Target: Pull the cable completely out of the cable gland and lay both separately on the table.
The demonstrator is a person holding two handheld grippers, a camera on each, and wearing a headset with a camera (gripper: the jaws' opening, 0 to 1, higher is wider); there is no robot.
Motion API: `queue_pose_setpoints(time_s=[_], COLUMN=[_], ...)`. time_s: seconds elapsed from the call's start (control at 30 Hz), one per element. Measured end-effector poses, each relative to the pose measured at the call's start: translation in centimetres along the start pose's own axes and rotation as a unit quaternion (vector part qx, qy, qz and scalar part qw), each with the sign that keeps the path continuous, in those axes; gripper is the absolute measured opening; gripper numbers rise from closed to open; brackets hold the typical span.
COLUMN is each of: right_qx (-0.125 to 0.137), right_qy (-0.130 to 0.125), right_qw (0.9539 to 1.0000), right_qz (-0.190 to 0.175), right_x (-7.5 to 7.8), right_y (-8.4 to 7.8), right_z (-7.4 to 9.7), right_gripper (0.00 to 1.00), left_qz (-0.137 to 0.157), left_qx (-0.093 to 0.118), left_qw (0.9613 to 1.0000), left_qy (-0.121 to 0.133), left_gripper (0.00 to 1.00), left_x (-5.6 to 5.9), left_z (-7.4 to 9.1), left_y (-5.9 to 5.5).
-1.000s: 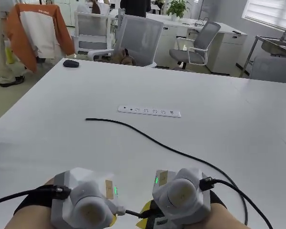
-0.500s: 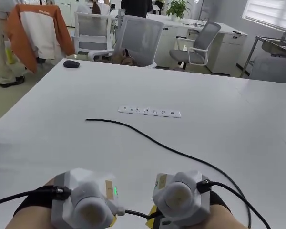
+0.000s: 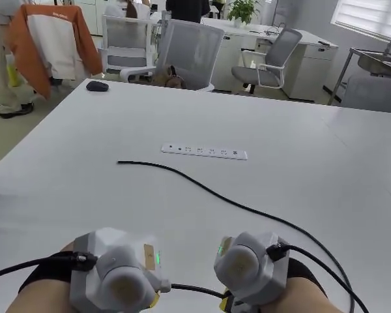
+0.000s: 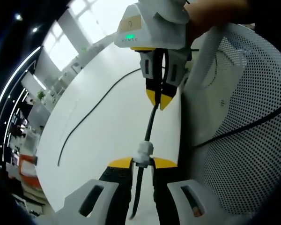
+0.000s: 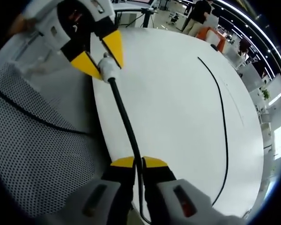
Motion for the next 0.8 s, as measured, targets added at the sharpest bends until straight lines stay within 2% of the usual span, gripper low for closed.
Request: queue_pose_setpoints(time_s=[0.07,0.13,0.2,0.3,0.37,0.4,0.5,0.57,0.67,0.8], right_qx=[0.003,0.017,0.050,0.106,0.134,0.137,0.128,0.124,0.121,0.115], right_qy=[0.001,0.000,0.010,0.028,0.053,0.056,0.049,0.045,0.029,0.023], right_qw=[1.0000,0.9997,0.9982,0.9919,0.9867,0.9855,0.9853,0.9861,0.9877,0.9900], right_qz=[0.004,0.016,0.030,0.065,0.076,0.081,0.102,0.101,0.094,0.077], right_x=[-0.1,-0.2,-0.7,-1.5,-2.3,-2.6,-2.7,-2.5,-1.9,-1.7], right_y=[0.1,0.4,1.3,2.7,3.3,3.5,3.4,3.3,3.2,2.9], right_z=[0.1,0.2,0.4,0.8,1.1,1.1,1.0,1.0,1.0,0.9], right_gripper=[0.05,0.14,0.16,0.18,0.16,0.16,0.16,0.13,0.03,0.02], left_qz=[0.000,0.002,0.000,-0.002,-0.002,-0.002,-0.005,-0.007,-0.007,-0.005], left_qx=[-0.001,-0.002,-0.001,-0.002,-0.001,0.000,-0.001,0.001,0.005,0.007], left_qw=[1.0000,1.0000,1.0000,1.0000,1.0000,1.0000,1.0000,1.0000,0.9999,0.9999], left_qy=[0.002,0.001,-0.001,-0.002,-0.002,-0.002,-0.004,-0.005,-0.007,-0.005], left_gripper=[0.17,0.17,0.17,0.17,0.17,0.17,0.17,0.17,0.17,0.17], left_x=[0.0,0.0,0.0,0.1,0.1,0.1,0.1,0.2,0.2,0.1], left_z=[0.1,0.0,0.0,-0.1,-0.1,0.0,-0.1,-0.1,-0.1,-0.1], left_y=[0.0,-0.1,-0.1,0.0,0.0,0.0,0.0,0.1,0.2,0.3])
Point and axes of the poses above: the centre of the closed fingertips' face, and the gripper's own axes: z roughly backward along the fingers, x roughly to its right, y roughly out of its top, the point moved 10 cm from there along z, roughly backward along the fingers, and after that the axes turned 7 degrees about -y, right-handed, at the moved point
